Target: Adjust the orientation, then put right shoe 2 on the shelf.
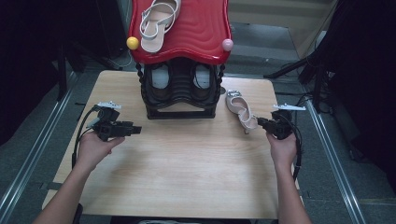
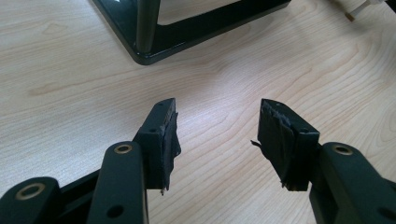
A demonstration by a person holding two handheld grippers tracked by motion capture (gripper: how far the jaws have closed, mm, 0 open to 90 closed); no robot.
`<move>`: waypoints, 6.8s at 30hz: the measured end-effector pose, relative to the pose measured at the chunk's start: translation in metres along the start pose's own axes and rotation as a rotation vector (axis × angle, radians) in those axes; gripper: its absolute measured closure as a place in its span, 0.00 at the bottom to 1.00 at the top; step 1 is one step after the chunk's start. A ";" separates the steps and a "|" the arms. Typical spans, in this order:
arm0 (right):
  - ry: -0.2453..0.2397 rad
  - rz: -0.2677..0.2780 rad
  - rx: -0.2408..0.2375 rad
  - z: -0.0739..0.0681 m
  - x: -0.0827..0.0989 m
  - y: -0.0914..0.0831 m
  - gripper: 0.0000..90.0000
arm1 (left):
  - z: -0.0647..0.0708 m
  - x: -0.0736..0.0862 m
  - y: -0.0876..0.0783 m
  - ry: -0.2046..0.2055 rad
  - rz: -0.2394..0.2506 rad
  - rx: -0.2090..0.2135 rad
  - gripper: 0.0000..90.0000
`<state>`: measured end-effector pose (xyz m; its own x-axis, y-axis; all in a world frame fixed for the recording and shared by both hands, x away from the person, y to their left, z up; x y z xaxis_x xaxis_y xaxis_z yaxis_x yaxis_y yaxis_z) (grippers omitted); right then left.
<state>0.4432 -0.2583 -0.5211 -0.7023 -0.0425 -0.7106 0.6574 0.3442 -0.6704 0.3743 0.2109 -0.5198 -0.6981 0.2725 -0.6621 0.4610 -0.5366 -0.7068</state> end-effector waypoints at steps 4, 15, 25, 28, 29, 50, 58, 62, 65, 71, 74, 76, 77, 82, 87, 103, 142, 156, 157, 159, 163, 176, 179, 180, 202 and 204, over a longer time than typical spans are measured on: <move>-0.009 0.001 -0.010 -0.005 -0.012 0.000 0.94 | -0.001 0.001 -0.001 -0.007 0.002 -0.004 0.53; -0.015 -0.022 -0.034 -0.017 -0.036 0.014 0.87 | 0.001 0.004 0.001 0.002 -0.011 -0.002 0.53; -0.028 -0.048 -0.066 -0.031 -0.049 0.031 0.85 | 0.000 0.006 -0.002 0.001 -0.009 -0.006 0.53; -0.035 -0.040 -0.077 -0.036 -0.052 0.038 0.83 | 0.000 0.008 -0.003 0.003 -0.007 -0.012 0.53; -0.036 -0.041 -0.076 -0.037 -0.052 0.040 0.83 | 0.000 0.008 -0.004 0.002 -0.007 -0.016 0.53; -0.031 -0.179 -0.052 -0.040 -0.038 0.095 0.87 | 0.001 0.019 -0.011 -0.012 0.008 -0.029 0.53; -0.037 -0.210 -0.014 -0.039 -0.035 0.100 0.93 | 0.001 0.021 -0.012 -0.014 0.008 -0.031 0.53; -0.029 -0.211 -0.012 -0.039 -0.035 0.100 0.96 | 0.000 0.021 -0.012 -0.011 0.011 -0.031 0.53; -0.013 -0.209 -0.016 -0.038 -0.035 0.100 0.98 | -0.001 0.021 -0.012 -0.014 0.010 -0.029 0.53; -0.013 -0.199 -0.024 -0.037 -0.037 0.098 0.98 | -0.002 0.021 -0.013 -0.020 0.014 -0.031 0.53; 0.009 -0.184 -0.036 -0.035 -0.039 0.095 0.98 | -0.002 0.021 -0.013 -0.022 0.015 -0.031 0.53; 0.014 -0.175 -0.038 -0.034 -0.041 0.093 0.98 | -0.002 0.021 -0.013 -0.022 0.014 -0.031 0.53; 0.012 -0.170 -0.036 -0.033 -0.042 0.092 0.98 | -0.002 0.021 -0.013 -0.021 0.013 -0.030 0.53; 0.035 -0.156 -0.046 -0.029 -0.046 0.085 0.98 | -0.001 0.021 -0.012 -0.020 0.011 -0.026 0.53; 0.058 -0.150 -0.058 -0.026 -0.050 0.079 0.98 | -0.001 0.021 -0.011 -0.019 0.009 -0.022 0.53; 0.069 -0.133 -0.116 -0.039 -0.066 0.069 0.98 | -0.001 0.022 -0.011 -0.017 0.007 -0.020 0.53; 0.099 -0.034 -0.191 -0.070 -0.138 0.015 0.98 | 0.002 0.021 -0.010 -0.013 0.004 -0.013 0.53; 0.116 0.006 -0.211 -0.083 -0.176 -0.019 0.98 | 0.002 0.021 -0.010 -0.008 0.002 -0.019 0.53; 0.106 0.012 -0.210 -0.084 -0.179 -0.021 0.98 | 0.002 0.021 -0.010 -0.009 0.004 -0.019 0.53; 0.098 0.016 -0.202 -0.086 -0.184 -0.026 0.98 | 0.002 0.021 -0.010 -0.008 0.005 -0.022 0.53; 0.087 0.028 -0.199 -0.090 -0.196 -0.035 0.98 | 0.002 0.021 -0.010 -0.005 0.005 -0.021 0.53; 0.085 0.063 -0.204 -0.103 -0.232 -0.064 0.98 | 0.003 0.021 -0.009 -0.003 0.008 -0.019 0.53; 0.078 0.068 -0.199 -0.108 -0.240 -0.070 0.98 | 0.004 0.020 -0.010 -0.003 0.010 -0.012 0.53; 0.076 0.072 -0.201 -0.110 -0.243 -0.073 0.98 | 0.004 0.020 -0.009 -0.005 0.013 -0.009 0.53; 0.010 0.142 -0.192 -0.165 -0.314 -0.130 0.98 | 0.006 0.020 -0.010 0.016 0.004 -0.019 0.53; 0.005 0.151 -0.206 -0.172 -0.319 -0.132 0.98 | 0.005 0.020 -0.010 0.015 0.004 -0.018 0.53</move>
<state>0.5332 -0.1292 -0.1692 -0.6018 0.0282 -0.7981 0.6860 0.5299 -0.4985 0.3526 0.2176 -0.5250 -0.6878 0.2822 -0.6688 0.4740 -0.5232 -0.7082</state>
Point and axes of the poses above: each handheld gripper's, and its own axes: y roughly forward along the jaws, x roughly out of its underside, z roughly to its right, the point moved 8 cm from there along y, roughly forward along the jaws, and after that the axes turned 5 degrees about y, right-handed, at the moved point
